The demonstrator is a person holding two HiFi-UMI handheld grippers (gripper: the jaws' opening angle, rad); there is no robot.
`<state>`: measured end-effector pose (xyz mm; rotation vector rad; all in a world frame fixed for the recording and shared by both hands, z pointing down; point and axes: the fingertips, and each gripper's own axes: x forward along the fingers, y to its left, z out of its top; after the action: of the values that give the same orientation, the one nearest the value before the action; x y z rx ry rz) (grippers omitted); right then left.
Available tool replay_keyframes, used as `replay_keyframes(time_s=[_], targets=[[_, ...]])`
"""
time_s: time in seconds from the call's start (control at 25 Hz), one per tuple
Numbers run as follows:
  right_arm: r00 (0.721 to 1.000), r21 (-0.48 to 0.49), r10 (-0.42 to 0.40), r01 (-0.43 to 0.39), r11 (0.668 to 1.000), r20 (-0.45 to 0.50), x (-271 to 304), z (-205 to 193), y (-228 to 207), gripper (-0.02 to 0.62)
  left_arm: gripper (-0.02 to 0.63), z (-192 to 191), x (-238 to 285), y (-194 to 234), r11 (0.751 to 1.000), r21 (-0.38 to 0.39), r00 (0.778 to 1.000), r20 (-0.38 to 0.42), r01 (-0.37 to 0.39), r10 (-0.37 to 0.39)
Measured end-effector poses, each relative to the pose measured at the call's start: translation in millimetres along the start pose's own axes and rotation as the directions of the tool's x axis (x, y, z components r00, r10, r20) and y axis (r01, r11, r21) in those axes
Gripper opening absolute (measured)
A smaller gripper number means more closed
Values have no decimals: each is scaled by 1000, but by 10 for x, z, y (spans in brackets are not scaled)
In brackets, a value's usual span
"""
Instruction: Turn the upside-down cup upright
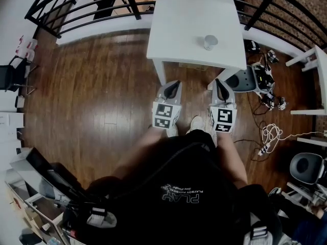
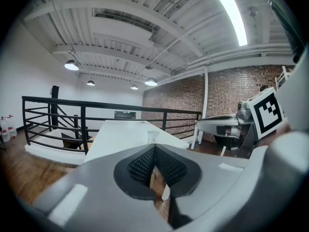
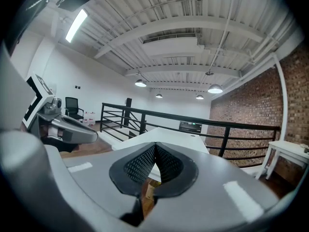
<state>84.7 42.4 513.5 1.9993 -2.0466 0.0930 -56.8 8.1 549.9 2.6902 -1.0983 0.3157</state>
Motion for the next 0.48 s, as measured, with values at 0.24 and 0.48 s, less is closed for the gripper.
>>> replay_keyframes(time_s=[0.24, 0.48], targets=[[1000, 6, 0, 0, 1000, -6, -135, -15, -139, 12, 0, 65, 43, -162, 1000, 1, 1000, 11, -1, 1], [1000, 11, 8, -8, 1000, -8, -395, -120, -335, 12, 0, 85, -60, -372, 999, 5, 999, 7, -48, 48]])
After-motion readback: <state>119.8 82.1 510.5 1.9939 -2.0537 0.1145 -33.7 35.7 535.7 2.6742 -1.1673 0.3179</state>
